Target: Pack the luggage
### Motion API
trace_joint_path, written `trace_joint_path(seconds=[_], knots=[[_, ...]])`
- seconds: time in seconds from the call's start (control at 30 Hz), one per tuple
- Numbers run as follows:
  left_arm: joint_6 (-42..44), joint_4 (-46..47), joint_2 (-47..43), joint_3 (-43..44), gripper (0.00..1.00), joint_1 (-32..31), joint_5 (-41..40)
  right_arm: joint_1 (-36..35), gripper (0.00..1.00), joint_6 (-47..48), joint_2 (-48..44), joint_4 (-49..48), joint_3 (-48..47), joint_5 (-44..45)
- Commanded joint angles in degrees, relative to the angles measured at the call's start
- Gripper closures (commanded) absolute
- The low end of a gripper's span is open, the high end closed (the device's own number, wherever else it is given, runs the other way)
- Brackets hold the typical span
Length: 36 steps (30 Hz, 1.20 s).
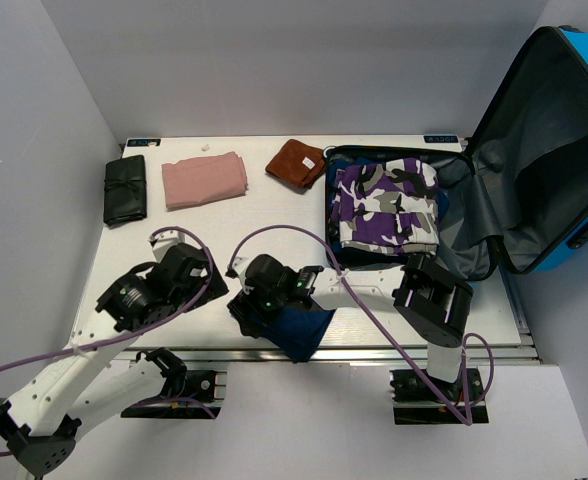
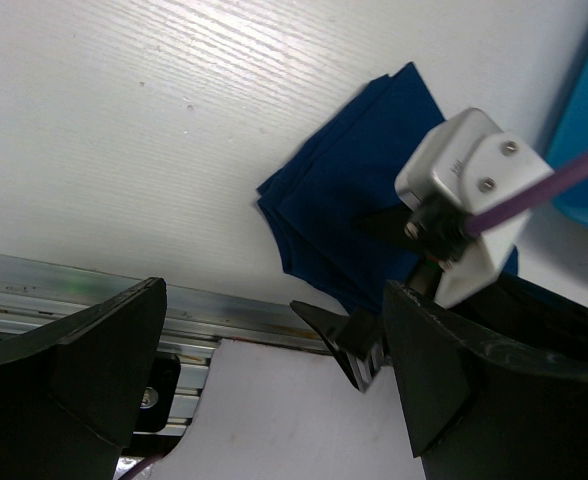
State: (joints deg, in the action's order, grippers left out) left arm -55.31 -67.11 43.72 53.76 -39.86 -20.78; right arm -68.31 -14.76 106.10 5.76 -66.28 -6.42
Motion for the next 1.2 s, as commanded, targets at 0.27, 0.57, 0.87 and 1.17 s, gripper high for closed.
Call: trace_joint_path(seconds=[0.27, 0.57, 0.87, 1.17], knots=[[7.8, 19.1, 16.5, -6.5, 0.02, 1.4, 5.2, 0.8, 0.11, -14.5, -23.1, 13.6, 8.4, 16.1], [18.9, 35.2, 32.2, -6.9, 0.02, 5.9, 13.6, 1.8, 0.11, -38.2, -34.1, 19.4, 24.6, 23.0], [22.6, 47.8, 38.8, -14.2, 0.09, 9.9, 25.9, 2.0, 0.11, -50.6, -34.5, 7.9, 29.9, 30.3], [21.5, 50.1, 33.8, -20.6, 0.14, 9.9, 27.5, 2.7, 0.11, -56.8, -32.4, 9.5, 30.9, 29.1]])
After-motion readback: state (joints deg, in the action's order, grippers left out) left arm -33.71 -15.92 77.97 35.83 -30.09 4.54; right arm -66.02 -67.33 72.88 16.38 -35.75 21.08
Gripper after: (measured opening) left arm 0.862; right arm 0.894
